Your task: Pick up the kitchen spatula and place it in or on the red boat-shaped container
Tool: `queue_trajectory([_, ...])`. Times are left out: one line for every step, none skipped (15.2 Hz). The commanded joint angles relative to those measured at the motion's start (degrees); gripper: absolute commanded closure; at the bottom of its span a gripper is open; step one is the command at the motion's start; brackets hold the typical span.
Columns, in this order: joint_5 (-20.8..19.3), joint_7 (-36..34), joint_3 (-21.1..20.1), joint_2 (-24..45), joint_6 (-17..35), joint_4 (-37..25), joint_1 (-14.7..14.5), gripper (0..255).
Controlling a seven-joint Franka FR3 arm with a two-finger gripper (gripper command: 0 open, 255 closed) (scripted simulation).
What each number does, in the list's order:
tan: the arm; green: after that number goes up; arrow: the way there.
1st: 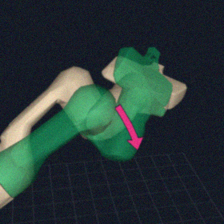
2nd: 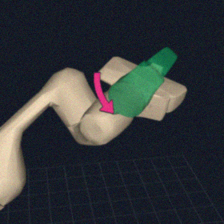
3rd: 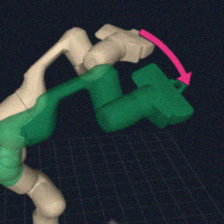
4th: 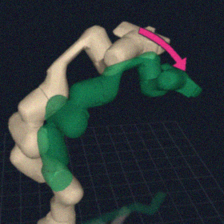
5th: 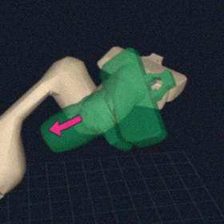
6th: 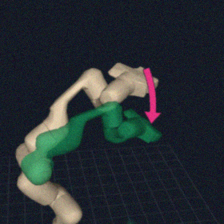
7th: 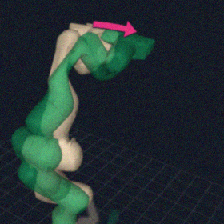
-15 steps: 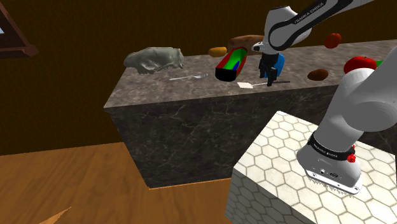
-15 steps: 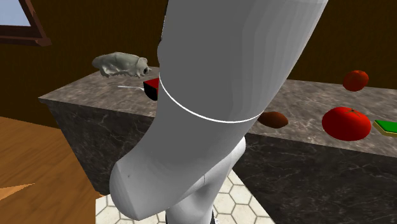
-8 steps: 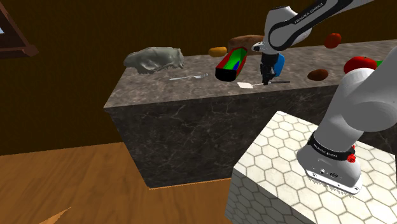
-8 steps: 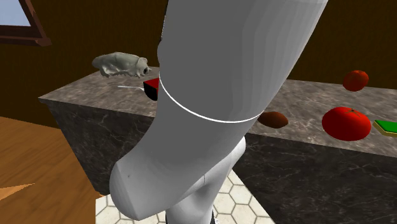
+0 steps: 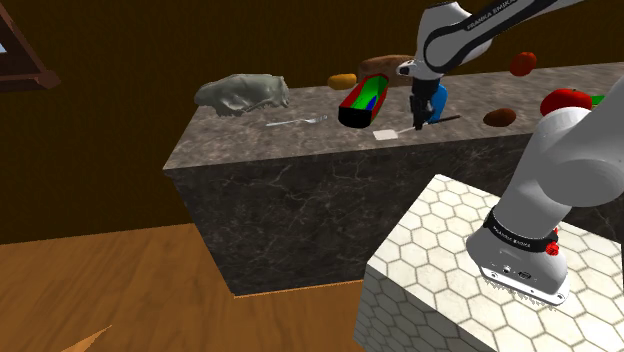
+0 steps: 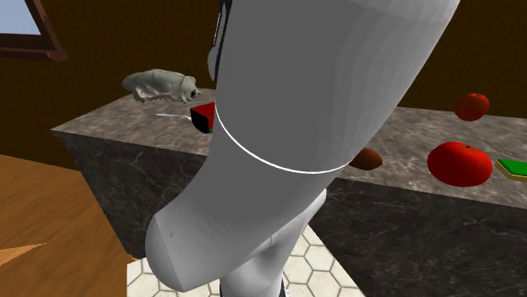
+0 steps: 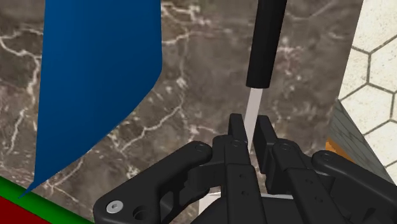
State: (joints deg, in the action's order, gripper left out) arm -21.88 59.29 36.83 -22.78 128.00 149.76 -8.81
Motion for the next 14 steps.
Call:
queue_trajectory([0.01, -0.09, -0.57, -1.13, -1.9, -0.77, 0.14, 255])
queue_trajectory([0.02, -0.12, -0.86, -1.7, -2.86, -1.17, 0.21, 255])
queue_trajectory([0.04, -0.15, -1.15, -2.25, -3.81, -1.59, 0.28, 255])
queue_trajectory([0.08, -0.17, -1.43, -2.77, -4.75, -2.02, 0.33, 255])
queue_trajectory([0.13, -0.18, -1.71, -3.27, -5.68, -2.46, 0.38, 255])
queue_trajectory([0.18, -0.19, -1.99, -3.75, -6.61, -2.91, 0.42, 255])
queue_trajectory([0.25, -0.19, -2.26, -4.21, -7.52, -3.38, 0.46, 255])
queue_trajectory([0.32, -0.19, -2.53, -4.65, -8.43, -3.85, 0.49, 255])
queue_trajectory([0.4, -0.18, -2.8, -5.06, -9.33, -4.34, 0.52, 255])
queue_trajectory([0.48, -0.17, -3.06, -5.46, -10.22, -4.84, 0.54, 255])
queue_trajectory([0.57, -0.15, -3.32, -5.84, -11.1, -5.35, 0.55, 255])
queue_trajectory([0.67, -0.13, -3.57, -6.19, -11.98, -5.87, 0.56, 255])
queue_trajectory([0.77, -0.11, -3.83, -6.53, -12.85, -6.4, 0.57, 255])
queue_trajectory([0.87, -0.08, -4.07, -6.85, -13.71, -6.95, 0.57, 255])
